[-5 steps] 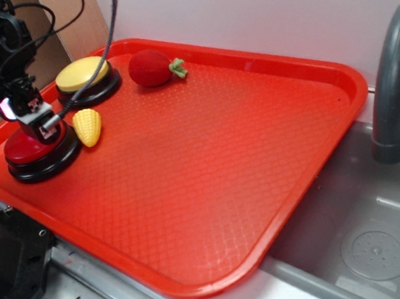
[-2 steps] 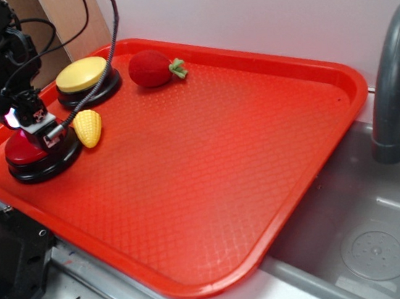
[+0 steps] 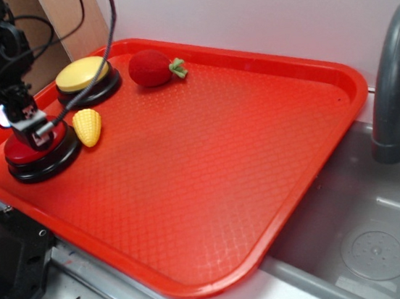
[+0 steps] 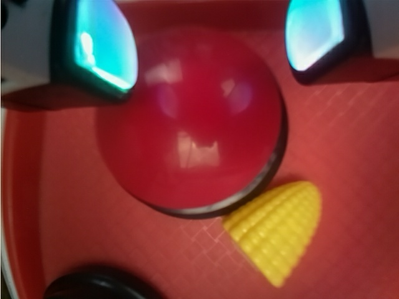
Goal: Push the red button.
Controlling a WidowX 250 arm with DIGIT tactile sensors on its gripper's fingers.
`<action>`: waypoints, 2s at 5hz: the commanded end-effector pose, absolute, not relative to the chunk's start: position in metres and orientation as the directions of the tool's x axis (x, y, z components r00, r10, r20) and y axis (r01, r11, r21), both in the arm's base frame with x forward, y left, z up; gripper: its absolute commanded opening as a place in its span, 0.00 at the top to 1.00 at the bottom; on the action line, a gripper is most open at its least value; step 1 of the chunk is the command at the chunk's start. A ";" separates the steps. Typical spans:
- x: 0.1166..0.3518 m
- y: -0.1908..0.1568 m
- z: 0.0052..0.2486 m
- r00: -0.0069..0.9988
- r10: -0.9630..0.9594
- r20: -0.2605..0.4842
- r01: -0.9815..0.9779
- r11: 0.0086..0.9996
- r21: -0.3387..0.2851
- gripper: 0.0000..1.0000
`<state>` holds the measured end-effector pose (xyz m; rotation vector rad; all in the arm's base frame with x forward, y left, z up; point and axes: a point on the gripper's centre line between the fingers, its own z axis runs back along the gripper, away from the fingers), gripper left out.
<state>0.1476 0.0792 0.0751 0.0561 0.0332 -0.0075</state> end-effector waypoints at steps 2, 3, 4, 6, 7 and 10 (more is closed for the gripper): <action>0.151 0.086 0.126 0.996 0.045 -0.075 -0.032 0.985 0.167 0.00; 0.149 0.088 0.130 0.996 0.053 -0.069 -0.042 0.986 0.160 0.00; 0.149 0.090 0.136 0.996 0.062 -0.058 -0.052 0.987 0.153 0.00; 0.150 0.089 0.145 0.996 0.069 -0.064 -0.057 0.985 0.163 0.00; 0.149 0.089 0.150 0.996 0.069 -0.058 -0.059 0.985 0.159 0.00; 0.148 0.089 0.162 0.997 0.068 -0.034 -0.062 0.987 0.151 0.00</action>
